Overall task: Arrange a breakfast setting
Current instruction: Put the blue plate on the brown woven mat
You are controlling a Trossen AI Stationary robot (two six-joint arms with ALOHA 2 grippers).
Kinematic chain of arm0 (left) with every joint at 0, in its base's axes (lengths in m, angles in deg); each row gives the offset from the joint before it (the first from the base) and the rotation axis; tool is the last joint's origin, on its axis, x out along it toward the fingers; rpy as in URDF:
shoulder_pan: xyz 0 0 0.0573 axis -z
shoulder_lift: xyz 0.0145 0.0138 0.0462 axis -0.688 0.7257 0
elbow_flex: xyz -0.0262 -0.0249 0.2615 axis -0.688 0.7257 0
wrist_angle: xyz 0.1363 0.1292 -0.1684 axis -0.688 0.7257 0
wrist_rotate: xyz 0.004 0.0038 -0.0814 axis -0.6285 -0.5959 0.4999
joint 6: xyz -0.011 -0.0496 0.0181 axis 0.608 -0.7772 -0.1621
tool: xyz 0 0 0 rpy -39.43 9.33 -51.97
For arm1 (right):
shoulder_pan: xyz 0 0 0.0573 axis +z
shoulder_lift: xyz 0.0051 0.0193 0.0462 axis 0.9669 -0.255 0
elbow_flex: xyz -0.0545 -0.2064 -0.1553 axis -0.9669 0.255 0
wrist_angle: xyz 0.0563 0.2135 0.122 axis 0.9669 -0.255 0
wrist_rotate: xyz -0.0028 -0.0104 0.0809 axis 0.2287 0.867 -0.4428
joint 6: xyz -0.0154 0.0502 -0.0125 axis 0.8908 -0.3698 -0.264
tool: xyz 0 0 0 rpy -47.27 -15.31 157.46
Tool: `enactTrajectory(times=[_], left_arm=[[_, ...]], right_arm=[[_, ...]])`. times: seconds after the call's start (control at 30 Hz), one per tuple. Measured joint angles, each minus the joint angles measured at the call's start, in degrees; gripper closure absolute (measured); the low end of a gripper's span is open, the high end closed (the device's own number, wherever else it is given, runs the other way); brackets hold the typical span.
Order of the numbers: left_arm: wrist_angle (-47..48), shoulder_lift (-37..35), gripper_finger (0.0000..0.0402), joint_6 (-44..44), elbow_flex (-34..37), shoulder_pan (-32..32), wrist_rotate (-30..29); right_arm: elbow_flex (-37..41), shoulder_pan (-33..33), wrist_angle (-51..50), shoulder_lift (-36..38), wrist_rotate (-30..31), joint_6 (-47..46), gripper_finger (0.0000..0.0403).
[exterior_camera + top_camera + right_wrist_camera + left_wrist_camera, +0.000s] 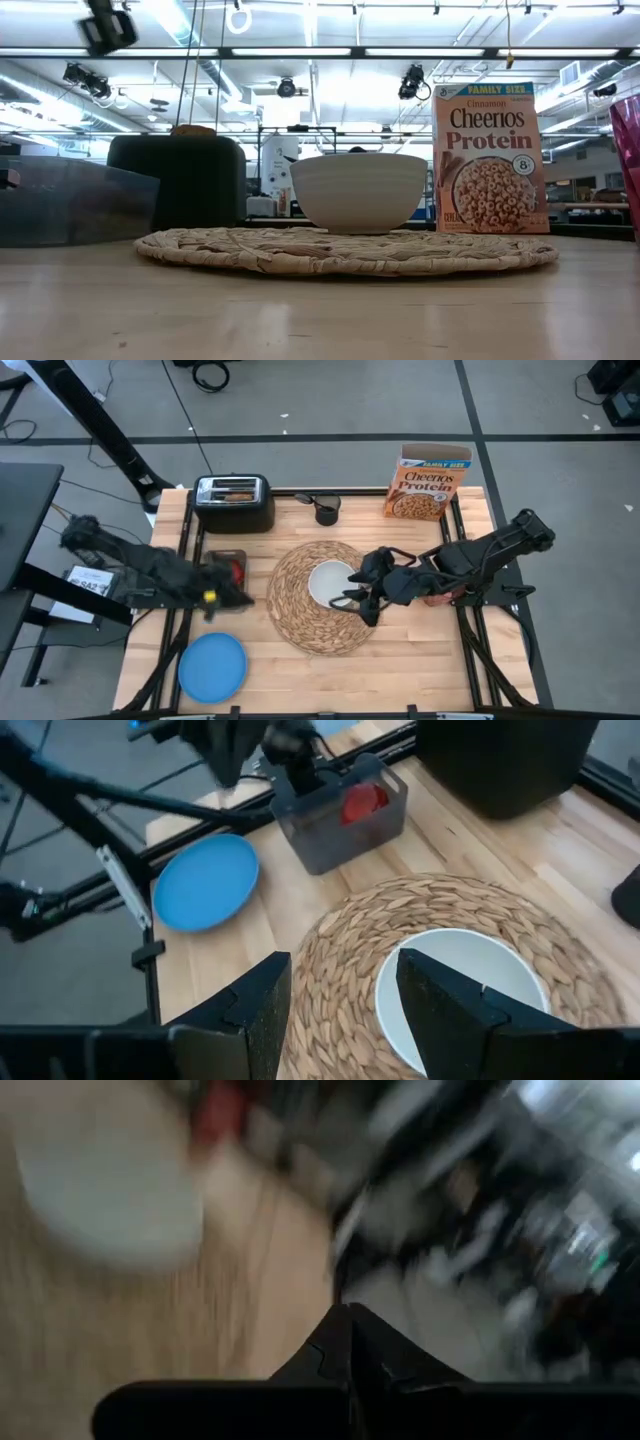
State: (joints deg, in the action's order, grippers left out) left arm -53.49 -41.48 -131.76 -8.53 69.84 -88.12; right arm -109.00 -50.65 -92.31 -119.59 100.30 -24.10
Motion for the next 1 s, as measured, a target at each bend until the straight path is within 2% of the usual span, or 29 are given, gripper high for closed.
enactTrajectory(times=[0.17, 0.3, 0.47, 0.57, 0.67, 0.77, 0.9, 1.0], left_arm=[[6.5, 15.6, 0.0399, -15.6, -10.0, 12.8, -3.2], [9.9, 28.4, 0.0399, -30.1, -17.1, 20.2, -4.2], [15.4, 42.6, 0.0397, -47.8, -24.4, 24.6, 0.2], [15.8, 49.2, 0.039, -56.7, -27.4, 25.3, 4.2], [17.0, 54.7, 0.0388, -60.1, -31.8, 25.2, 11.3], [25.3, 58.1, 0.0393, -61.8, -38.7, 25.2, 16.1], [39.1, 61.2, 0.0397, -61.9, -48.4, 25.2, 16.6], [45.1, 63.6, 0.0386, -59.4, -51.1, 25.3, 16.8]], right_arm=[[0.0, 2.5, -1.1, 2.5, 0.8, 3.1, 0.0212], [0.0, 4.7, -1.8, 4.3, 0.5, 7.0, 0.0212], [0.0, 6.9, -8.5, 7.8, -4.4, 8.2, 0.0212], [0.0, 9.6, -12.6, 9.8, -4.1, 9.1, 0.0212], [0.0, 12.7, -14.4, 11.0, -1.2, 11.5, 0.0212], [0.0, 14.8, -14.4, 11.3, 0.8, 14.0, 0.0212], [0.0, 17.5, -15.7, 11.0, 1.1, 12.7, 0.0212], [0.1, 20.2, -17.9, 10.1, 2.6, 10.8, 0.0212]])
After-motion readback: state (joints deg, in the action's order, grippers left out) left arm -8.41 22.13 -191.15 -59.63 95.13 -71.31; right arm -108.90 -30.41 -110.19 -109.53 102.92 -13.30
